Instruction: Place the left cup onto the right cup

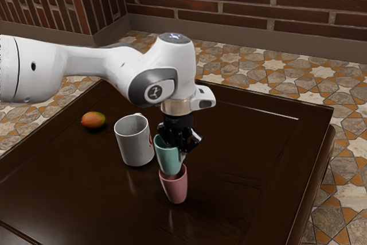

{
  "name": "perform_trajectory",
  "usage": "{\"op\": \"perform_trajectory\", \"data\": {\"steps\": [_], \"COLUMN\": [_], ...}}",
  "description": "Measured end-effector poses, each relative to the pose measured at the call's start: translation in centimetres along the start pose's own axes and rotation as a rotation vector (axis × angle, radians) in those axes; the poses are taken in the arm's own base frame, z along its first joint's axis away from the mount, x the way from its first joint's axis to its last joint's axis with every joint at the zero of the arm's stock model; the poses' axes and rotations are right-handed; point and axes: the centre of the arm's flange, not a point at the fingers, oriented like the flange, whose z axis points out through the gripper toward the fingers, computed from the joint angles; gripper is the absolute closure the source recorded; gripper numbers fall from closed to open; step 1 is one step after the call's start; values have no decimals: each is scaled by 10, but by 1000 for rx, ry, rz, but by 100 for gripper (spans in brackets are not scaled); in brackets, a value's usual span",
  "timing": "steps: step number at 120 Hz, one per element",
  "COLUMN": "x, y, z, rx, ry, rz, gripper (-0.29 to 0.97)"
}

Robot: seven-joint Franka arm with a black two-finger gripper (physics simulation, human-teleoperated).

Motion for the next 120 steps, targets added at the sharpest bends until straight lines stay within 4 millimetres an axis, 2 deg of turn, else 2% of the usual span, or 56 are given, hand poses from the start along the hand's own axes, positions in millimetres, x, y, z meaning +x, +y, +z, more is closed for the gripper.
{"op": "perform_trajectory", "data": {"steps": [33,53,65,72,82,91,97,106,120], "x": [5,7,9,17,29,30,27,23,25], "y": [3,3,2,2,0,-9,-19,-39,-80], "z": [14,21,18,-7,-65,-111,-134,-155,-164], "rx": [-8,-15,-18,-31,-45,-44,-38,-14,10], "ry": [-6,-16,-12,22,85,114,116,109,80], "rz": [-26,-40,-46,-52,-60,-76,-91,-106,-110], "gripper": [78,41,26,20,13,9,7,5,3]}}
